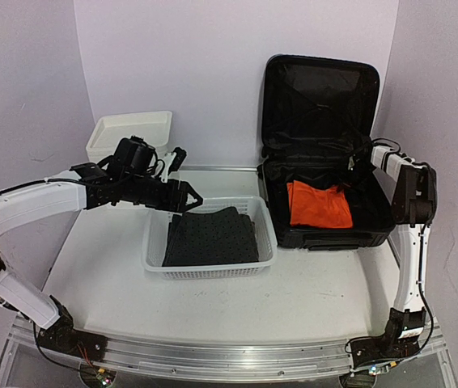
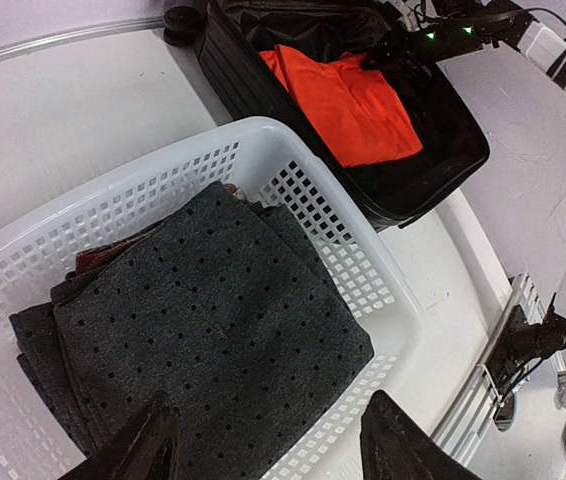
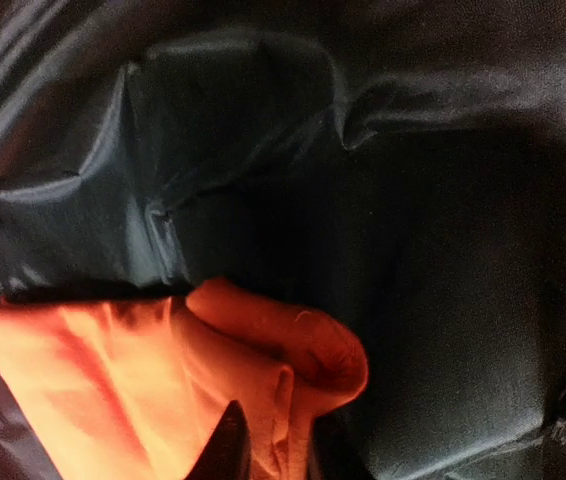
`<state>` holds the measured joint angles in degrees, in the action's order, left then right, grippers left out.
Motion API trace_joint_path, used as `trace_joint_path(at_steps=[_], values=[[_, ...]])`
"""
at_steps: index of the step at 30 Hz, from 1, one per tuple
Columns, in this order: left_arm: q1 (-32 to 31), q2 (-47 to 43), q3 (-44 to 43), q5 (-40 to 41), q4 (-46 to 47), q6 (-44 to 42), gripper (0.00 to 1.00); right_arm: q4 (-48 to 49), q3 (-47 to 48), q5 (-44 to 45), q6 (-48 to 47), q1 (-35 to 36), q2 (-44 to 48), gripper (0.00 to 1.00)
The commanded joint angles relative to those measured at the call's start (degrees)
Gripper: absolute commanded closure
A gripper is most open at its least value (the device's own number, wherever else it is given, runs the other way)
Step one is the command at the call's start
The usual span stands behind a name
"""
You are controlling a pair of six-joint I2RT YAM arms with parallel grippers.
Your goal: Open, take out, and arrange the luggage
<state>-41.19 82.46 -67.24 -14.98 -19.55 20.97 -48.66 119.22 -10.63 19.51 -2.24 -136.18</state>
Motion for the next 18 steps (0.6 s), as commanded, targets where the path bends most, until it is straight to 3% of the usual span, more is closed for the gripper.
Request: trace_joint_path(at_steps=[1,4,11,13,15,18], values=[[0.19,-1.08,-1.14,-0.3,1.05,0.15,0.37,2.08,5.09,2.76,-2.26,-0.92,-0.39,0.91],[0.23,-0.94,-1.25,-0.56,1.01,0.25,0.37,2.25,7.14,3.92,-4.31,-1.58,-2.03,1.0],[0.16,-1.07,-1.12,-0.88,1.01,0.61,0.37,4.45,12.74,3.65,-9.42,-2.67,-7.21,1.0],[0.22,-1.15,-0.99,-0.76,1.01,0.69,0.37,4.54,14.15,3.83,-11.09,-2.76,-8.48,0.91],[0.23,-1.16,-0.9,-0.81,0.92,0.78,0.37,4.2,15.31,4.45,-12.77,-2.77,-9.08,0.72],[0.23,-1.11,-1.01,-0.77,0.83,0.83,0.37,2.74,14.61,6.25,-14.98,-2.77,-6.57,0.55]])
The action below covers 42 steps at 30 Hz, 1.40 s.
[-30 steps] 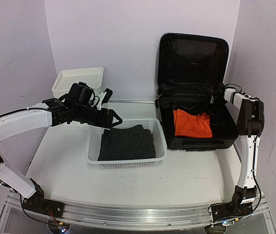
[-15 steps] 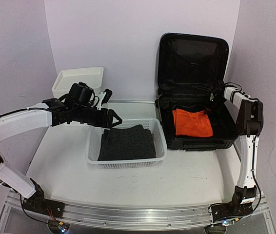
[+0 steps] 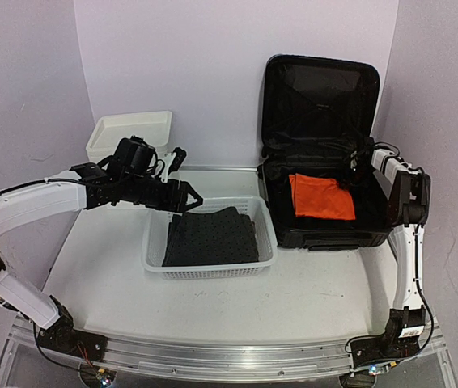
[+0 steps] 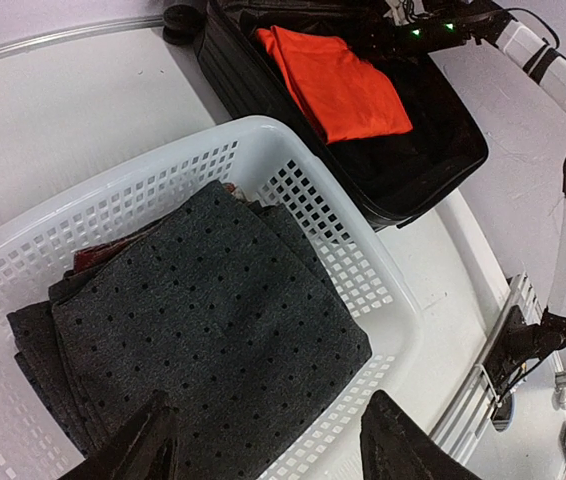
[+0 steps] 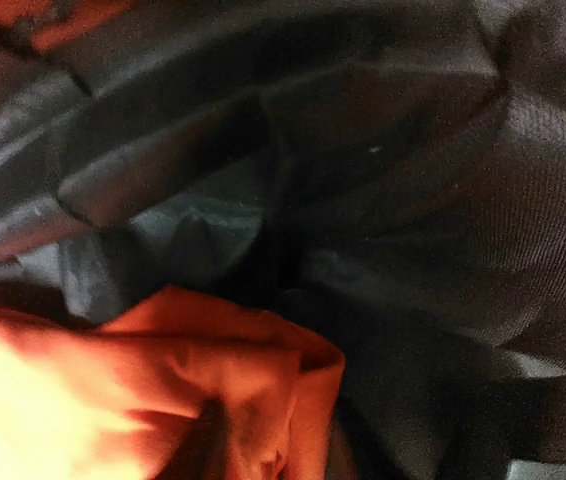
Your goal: Open, take out, and arrange the luggage
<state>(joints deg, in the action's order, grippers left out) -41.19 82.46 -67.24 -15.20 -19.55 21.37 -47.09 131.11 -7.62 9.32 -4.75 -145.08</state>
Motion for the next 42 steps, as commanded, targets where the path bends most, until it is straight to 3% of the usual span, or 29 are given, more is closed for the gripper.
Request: trace_joint_path(at_steps=[1,3,7,11,18,23,28,40,42], values=[[0.22,-0.96,-1.15,-0.53,0.75,0.43,0.37,0.29,2.34,4.56,-5.09,-0.26,3.59,0.46],[0.23,-0.45,-1.62,-0.61,0.75,0.28,0.37,-3.75,3.51,7.44,-5.97,-0.26,6.22,0.33],[0.23,0.82,-2.93,-1.13,0.65,0.04,0.37,-7.54,-0.16,12.39,-8.55,0.59,13.92,0.18],[0.23,2.26,-4.43,-1.74,0.66,-0.27,0.36,-7.5,-5.71,11.56,-19.72,5.33,18.99,0.02],[0.19,3.5,-5.35,-2.63,0.57,-0.02,0.35,-7.45,-14.61,-2.03,-44.27,15.82,22.5,0.03],[0.23,3.03,-4.93,-2.28,0.57,0.08,0.35,-11.13,-13.27,-1.74,-52.57,19.58,19.42,0.19],[0.23,2.92,-4.89,-2.1,0.48,-0.1,0.35,-17.36,-7.89,-0.12,-53.24,22.49,14.72,0.15],[0.26,3.04,-5.1,-2.49,0.32,-0.05,0.35,-18.78,-8.06,7.3,-54.37,27.57,11.37,0.15],[0.28,2.75,-4.93,-2.31,0.32,0.04,0.35,-18.75,-8.06,9.98,-54.65,27.89,10.78,0.09]])
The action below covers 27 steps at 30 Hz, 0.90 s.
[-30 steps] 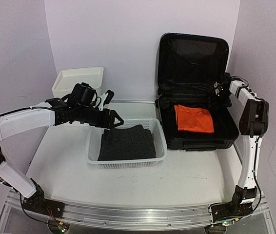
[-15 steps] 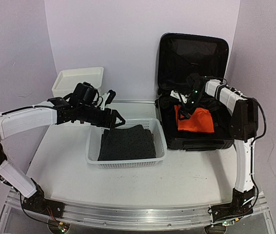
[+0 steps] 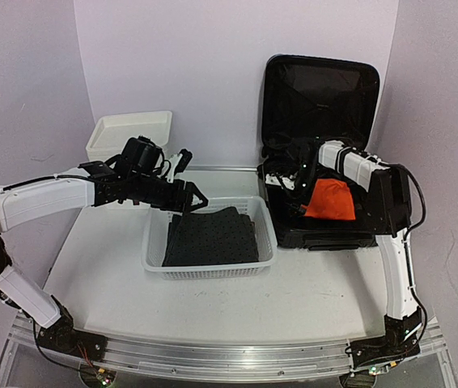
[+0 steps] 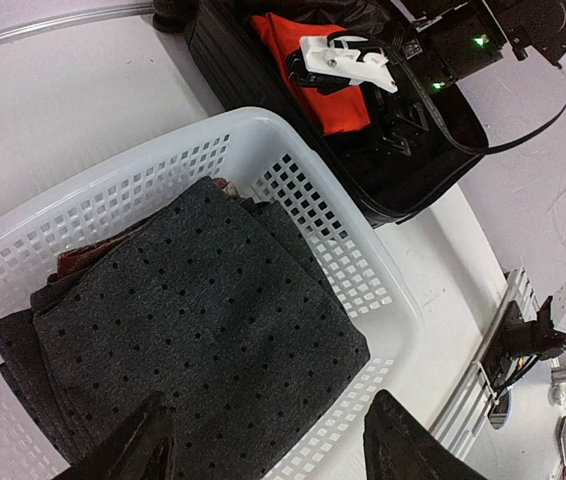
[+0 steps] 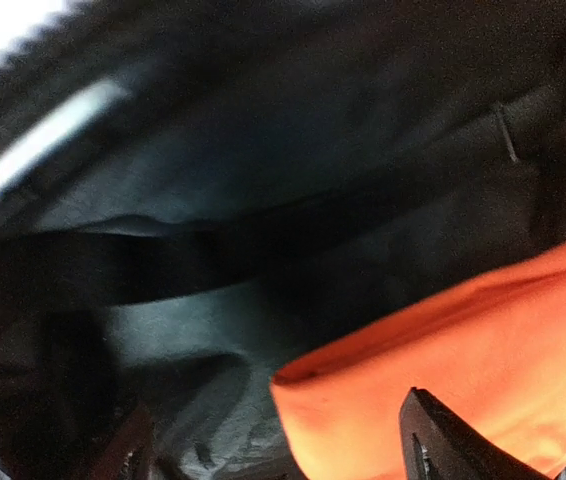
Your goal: Open, take out, and arrange the luggage
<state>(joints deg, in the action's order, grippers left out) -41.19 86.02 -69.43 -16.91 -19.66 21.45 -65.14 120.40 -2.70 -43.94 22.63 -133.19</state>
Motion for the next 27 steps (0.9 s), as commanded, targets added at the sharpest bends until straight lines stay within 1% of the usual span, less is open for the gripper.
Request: trace_joint_path(at_steps=[1,9,13,17,21,22,27], values=[[0.32,-0.91,-2.73,-0.54,0.46,-0.01,0.35,-0.81,2.79,6.47,-1.33,0.64,-1.57,0.08],[0.32,-0.72,-2.98,-0.84,0.48,-0.01,0.35,-0.87,2.28,10.44,-1.49,1.15,-3.43,0.03],[0.31,-0.85,-3.04,-0.94,0.42,0.08,0.35,2.49,1.97,12.75,-0.08,1.34,-4.18,0.03],[0.3,-1.33,-2.83,-0.6,0.42,0.08,0.35,5.46,0.04,14.35,-0.1,1.38,-3.93,0.08],[0.32,-1.51,-2.73,-0.32,0.35,-0.01,0.35,6.35,-0.29,16.53,0.34,1.41,-3.83,0.18],[0.25,-1.47,-2.73,-0.34,0.24,-0.01,0.35,6.54,-0.4,16.8,0.54,1.41,-3.53,0.19],[0.31,-1.06,-3.14,-0.66,0.24,-0.09,0.35,7.25,-2.52,16.22,0.97,1.38,-0.76,0.19]])
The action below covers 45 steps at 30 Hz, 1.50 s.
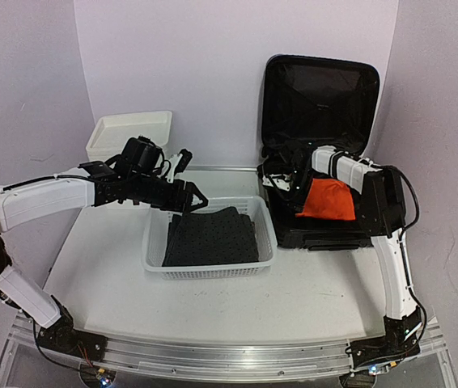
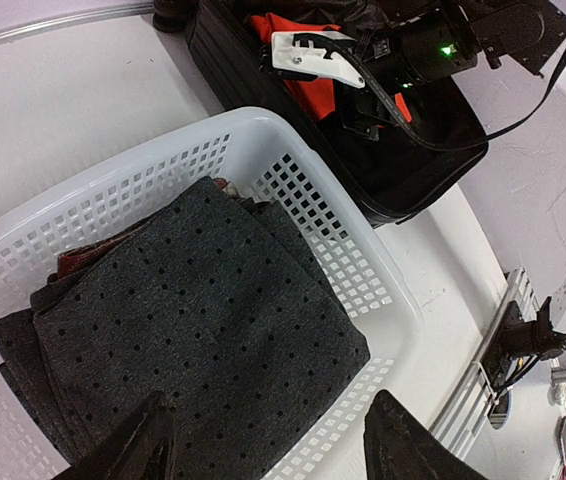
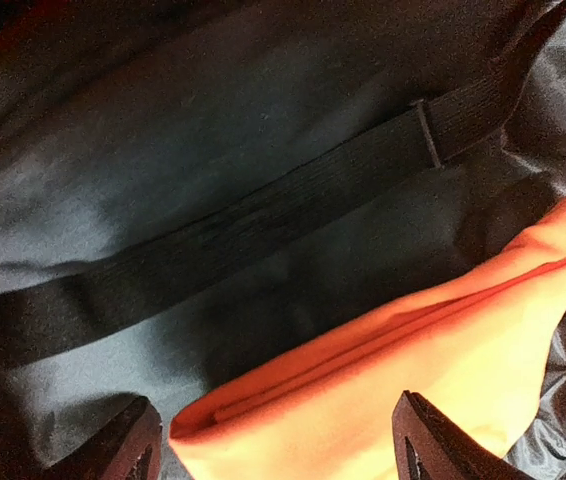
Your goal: Open, take out, and arrange the luggage
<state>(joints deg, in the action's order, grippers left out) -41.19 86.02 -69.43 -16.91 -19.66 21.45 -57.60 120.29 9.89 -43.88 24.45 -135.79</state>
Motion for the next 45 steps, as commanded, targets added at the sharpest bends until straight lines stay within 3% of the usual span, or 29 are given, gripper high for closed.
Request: trace_joint_path(at_steps=[1,19,25,30,40,45], values=[[0.26,-0.98,-3.28,-0.75,0.26,-0.09,0.35,-0.18,-3.01,4.07,0.9,-0.51,2.26,0.19],[0.32,-0.85,-2.91,-1.19,0.29,0.33,0.35,4.6,-12.88,5.05,6.35,-1.75,9.35,0.17],[0.24,-1.52,-2.48,-1.05,0.29,0.43,0.35,6.03,-14.24,5.11,9.53,-2.37,11.41,0.26],[0.23,-1.94,-2.04,-0.89,0.24,0.52,0.35,8.78,-17.89,2.86,11.49,-3.14,14.51,0.41],[0.27,-2.95,-1.22,-0.58,0.43,0.26,0.35,11.66,-21.59,-6.44,10.74,-4.33,16.12,0.63],[0.3,-3.46,-0.9,-0.35,0.43,0.34,0.35,11.76,-21.22,-9.37,11.01,-5.21,15.14,0.83]])
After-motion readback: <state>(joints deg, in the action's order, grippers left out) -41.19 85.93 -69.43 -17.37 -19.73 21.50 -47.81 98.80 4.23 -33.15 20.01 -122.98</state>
